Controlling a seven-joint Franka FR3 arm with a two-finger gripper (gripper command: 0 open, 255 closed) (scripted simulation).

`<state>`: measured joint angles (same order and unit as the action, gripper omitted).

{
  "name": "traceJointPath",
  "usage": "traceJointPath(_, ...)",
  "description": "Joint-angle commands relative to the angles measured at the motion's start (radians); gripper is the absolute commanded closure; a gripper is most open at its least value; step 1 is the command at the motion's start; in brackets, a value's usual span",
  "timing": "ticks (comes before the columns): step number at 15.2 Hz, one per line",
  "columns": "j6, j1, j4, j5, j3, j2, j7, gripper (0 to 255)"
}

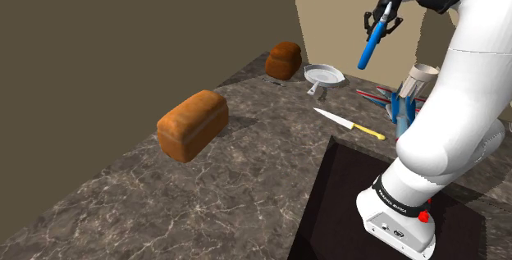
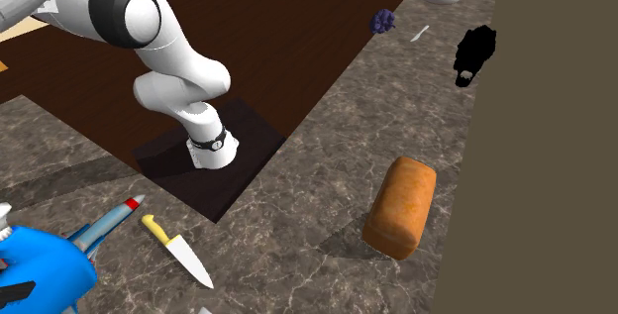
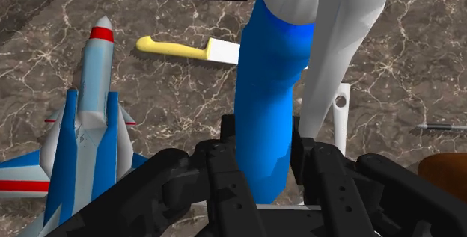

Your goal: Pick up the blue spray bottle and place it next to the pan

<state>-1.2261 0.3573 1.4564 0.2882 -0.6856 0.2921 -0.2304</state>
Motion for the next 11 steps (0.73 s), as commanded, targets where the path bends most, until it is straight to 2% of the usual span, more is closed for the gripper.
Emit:
traceJointPath(1, -0.025, -0.003, 0.024, 0.0, 0.001, 0.001, 0.003, 255)
traceJointPath(11, -0.156, -0.019, 0.156, 0.0, 0.006, 0.003, 0.022, 255)
